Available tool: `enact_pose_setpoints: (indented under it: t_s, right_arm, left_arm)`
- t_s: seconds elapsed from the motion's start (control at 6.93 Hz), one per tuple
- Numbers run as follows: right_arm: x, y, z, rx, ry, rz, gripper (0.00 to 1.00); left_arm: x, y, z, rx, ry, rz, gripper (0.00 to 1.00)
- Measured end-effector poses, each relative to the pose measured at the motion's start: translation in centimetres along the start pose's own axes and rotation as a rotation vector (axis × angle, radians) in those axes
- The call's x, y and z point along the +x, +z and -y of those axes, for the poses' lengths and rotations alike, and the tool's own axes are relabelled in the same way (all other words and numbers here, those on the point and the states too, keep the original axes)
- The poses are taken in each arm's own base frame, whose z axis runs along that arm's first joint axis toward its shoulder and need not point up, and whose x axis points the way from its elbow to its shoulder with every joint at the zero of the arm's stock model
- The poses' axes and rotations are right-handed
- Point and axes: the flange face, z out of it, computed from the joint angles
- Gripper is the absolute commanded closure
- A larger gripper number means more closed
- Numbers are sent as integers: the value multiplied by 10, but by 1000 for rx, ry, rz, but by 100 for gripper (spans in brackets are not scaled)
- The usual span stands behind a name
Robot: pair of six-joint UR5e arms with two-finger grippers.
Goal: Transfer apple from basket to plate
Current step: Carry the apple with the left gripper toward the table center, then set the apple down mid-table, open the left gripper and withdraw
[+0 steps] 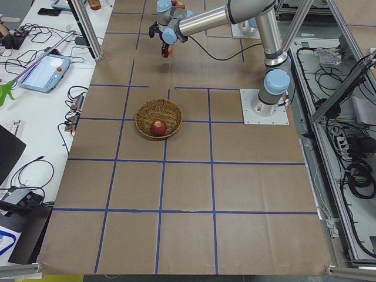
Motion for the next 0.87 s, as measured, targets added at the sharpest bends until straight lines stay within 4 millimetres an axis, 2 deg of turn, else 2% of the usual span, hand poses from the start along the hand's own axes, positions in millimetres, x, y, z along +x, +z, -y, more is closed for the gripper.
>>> enact_pose_setpoints:
  t_s: [0.29,0.43,0.58,0.72,0.87]
  right_arm:
    - [0,0,0,0,0,0,0]
    - [0,0,0,1,0,1,0]
    - [0,0,0,1,0,1,0]
    - [0,0,0,1,0,0,0]
    - [0,0,0,1,0,0,0]
  left_arm:
    - [7,17,3,3,-9,-2,54]
    - [8,23,4,5,-10,-3,40]
    - [9,26,4,8,-9,-4,6]
    - [9,26,5,10,-9,-4,1]
    - [10,23,5,12,-9,-5,1]
